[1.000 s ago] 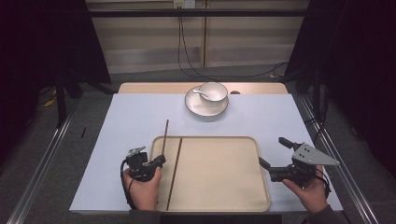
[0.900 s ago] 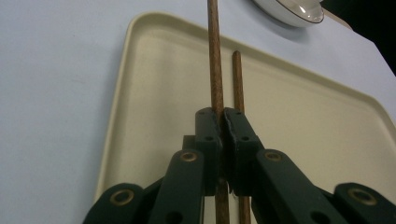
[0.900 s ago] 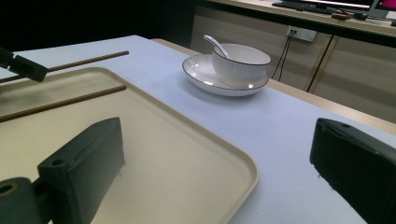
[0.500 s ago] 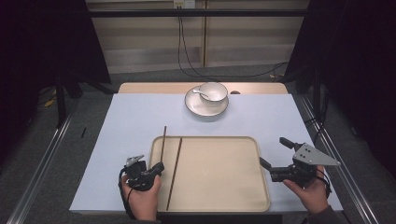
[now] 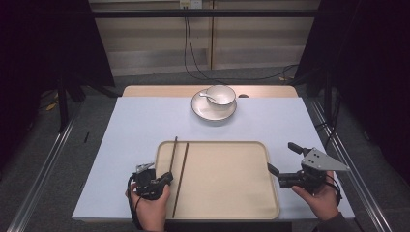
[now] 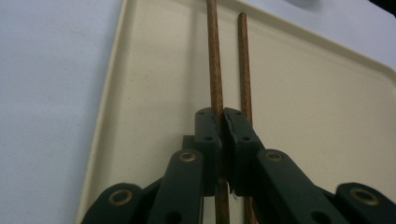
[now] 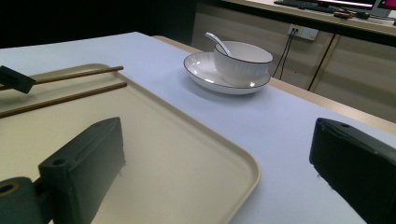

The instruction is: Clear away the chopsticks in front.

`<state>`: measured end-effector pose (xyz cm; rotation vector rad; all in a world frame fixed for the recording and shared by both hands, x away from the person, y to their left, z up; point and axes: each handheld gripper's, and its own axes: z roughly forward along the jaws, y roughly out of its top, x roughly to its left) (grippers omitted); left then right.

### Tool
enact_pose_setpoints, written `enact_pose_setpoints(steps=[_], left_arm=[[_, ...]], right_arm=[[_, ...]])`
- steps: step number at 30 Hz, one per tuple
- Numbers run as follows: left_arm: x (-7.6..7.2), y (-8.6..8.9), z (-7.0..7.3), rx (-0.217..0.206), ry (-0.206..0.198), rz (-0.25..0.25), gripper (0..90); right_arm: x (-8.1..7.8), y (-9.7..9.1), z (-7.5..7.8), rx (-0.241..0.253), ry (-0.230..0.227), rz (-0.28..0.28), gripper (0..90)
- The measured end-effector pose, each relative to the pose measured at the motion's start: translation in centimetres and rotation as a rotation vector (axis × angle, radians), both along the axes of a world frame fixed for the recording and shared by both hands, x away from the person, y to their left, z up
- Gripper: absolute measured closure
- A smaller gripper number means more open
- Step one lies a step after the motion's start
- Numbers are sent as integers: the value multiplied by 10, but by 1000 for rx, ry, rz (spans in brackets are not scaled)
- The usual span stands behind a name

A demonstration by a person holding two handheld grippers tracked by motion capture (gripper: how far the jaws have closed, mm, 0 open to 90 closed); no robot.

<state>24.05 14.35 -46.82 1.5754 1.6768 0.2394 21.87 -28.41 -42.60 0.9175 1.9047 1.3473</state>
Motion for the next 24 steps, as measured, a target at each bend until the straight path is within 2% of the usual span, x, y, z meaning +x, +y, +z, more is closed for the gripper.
enact_pose_setpoints(steps=[3,4,5,7,8,10,12,18,24], left_arm=[[2,-1,-1,11,2,-3,846],[2,-1,-1,11,15,2,846],[2,0,-2,8,14,-20,847],[-1,-2,-1,16,12,-26,847],[-2,-2,0,6,18,-29,848],[-5,-3,0,11,21,-17,847],[-7,-1,-1,10,20,-41,848],[-16,-3,-1,15,27,-63,847],[-14,-5,-3,30,18,-43,820]], right_arm=[[0,-1,0,10,3,-2,28],[0,-1,0,8,6,-3,28],[0,-1,0,5,3,-6,28],[0,0,0,0,3,1,28],[0,0,0,0,2,1,29],[0,0,0,-1,4,2,29],[0,1,0,-1,4,2,29],[0,1,0,-2,6,4,29],[0,1,0,-3,5,3,28]])
